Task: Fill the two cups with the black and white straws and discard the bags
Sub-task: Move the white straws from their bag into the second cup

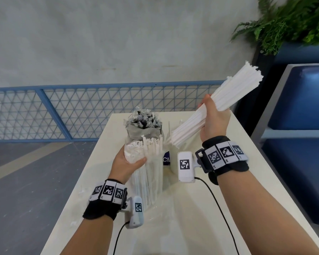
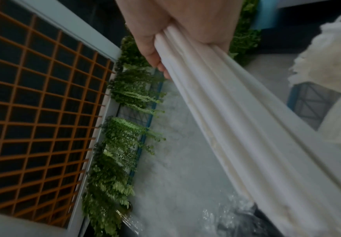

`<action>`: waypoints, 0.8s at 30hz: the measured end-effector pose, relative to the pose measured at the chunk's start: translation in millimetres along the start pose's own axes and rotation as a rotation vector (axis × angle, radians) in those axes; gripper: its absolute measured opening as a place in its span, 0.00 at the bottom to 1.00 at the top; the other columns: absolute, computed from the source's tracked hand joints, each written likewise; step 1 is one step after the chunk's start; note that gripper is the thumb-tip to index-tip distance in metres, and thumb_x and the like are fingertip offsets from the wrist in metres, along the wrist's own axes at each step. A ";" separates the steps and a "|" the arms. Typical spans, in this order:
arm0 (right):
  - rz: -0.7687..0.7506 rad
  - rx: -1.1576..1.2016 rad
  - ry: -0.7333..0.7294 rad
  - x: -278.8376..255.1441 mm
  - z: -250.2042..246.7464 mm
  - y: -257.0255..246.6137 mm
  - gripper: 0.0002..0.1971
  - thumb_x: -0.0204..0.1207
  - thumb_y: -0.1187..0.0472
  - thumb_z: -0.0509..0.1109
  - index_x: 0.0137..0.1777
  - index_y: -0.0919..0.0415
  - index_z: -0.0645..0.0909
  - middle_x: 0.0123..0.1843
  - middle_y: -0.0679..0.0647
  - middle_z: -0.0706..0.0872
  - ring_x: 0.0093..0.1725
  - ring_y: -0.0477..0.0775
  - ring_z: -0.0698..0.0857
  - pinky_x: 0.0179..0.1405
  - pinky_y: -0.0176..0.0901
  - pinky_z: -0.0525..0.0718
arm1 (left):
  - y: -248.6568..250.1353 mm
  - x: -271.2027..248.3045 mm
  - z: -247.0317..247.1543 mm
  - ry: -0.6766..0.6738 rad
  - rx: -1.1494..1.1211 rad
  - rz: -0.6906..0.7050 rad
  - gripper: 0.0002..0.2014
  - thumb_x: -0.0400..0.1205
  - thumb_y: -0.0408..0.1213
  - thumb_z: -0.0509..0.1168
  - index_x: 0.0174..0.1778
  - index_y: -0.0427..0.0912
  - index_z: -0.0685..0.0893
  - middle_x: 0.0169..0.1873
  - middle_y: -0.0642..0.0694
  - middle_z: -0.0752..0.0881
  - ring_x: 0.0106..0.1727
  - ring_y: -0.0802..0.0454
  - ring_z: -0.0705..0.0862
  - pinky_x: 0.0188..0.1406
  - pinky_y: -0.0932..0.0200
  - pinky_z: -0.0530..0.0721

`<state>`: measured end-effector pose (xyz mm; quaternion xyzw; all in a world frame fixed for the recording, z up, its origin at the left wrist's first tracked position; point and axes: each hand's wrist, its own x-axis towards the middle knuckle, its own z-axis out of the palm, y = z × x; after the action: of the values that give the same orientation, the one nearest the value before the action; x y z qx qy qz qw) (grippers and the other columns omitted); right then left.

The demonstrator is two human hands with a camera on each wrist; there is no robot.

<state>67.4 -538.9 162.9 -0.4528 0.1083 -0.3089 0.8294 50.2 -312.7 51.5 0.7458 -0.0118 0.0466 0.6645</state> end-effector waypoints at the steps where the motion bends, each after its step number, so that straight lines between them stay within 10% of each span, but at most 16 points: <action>1: -0.031 -0.034 0.009 -0.1 1.3 -1.5 0.06 0.71 0.65 0.71 0.43 0.65 0.77 0.31 0.55 0.81 0.32 0.52 0.80 0.33 0.40 0.81 | 2.3 -0.6 1.4 -0.001 -0.012 0.012 0.24 0.67 0.26 0.77 0.51 0.55 0.78 0.51 0.47 0.86 0.57 0.48 0.84 0.62 0.51 0.80; 7: -0.182 -0.311 -0.040 3.0 -1.1 20.7 0.14 0.72 0.61 0.74 0.54 0.65 0.79 0.45 0.54 0.85 0.46 0.51 0.84 0.42 0.31 0.82 | 3.6 -3.8 7.4 -0.018 -0.021 0.012 0.25 0.69 0.25 0.76 0.46 0.60 0.76 0.47 0.57 0.84 0.52 0.58 0.83 0.56 0.58 0.79; 13: -0.142 -0.484 -0.106 -0.6 -15.7 57.2 0.12 0.69 0.61 0.76 0.49 0.58 0.78 0.38 0.43 0.81 0.44 0.50 0.82 0.33 0.20 0.78 | 2.5 -4.6 6.0 -0.039 0.014 0.020 0.26 0.69 0.27 0.76 0.51 0.60 0.75 0.50 0.56 0.84 0.54 0.57 0.82 0.55 0.65 0.78; 19: -0.242 -0.460 -0.165 5.2 -15.6 55.4 0.19 0.68 0.68 0.75 0.53 0.50 0.73 0.39 0.44 0.85 0.38 0.37 0.83 0.44 0.26 0.79 | 2.1 -4.5 7.0 -0.038 -0.022 0.022 0.26 0.70 0.23 0.74 0.48 0.61 0.75 0.47 0.59 0.83 0.50 0.67 0.81 0.47 0.74 0.78; 24: -0.449 -0.825 -0.212 6.6 -27.8 65.6 0.13 0.73 0.61 0.68 0.57 0.48 0.78 0.49 0.48 0.86 0.52 0.54 0.83 0.60 0.46 0.76 | -0.4 -2.5 7.3 -0.043 -0.028 0.013 0.26 0.70 0.25 0.75 0.51 0.59 0.76 0.50 0.54 0.85 0.54 0.57 0.83 0.56 0.64 0.79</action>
<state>87.0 -535.8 94.1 -0.7851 0.0363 -0.3639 0.4999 48.1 -320.0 50.1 0.7371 -0.0316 0.0346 0.6742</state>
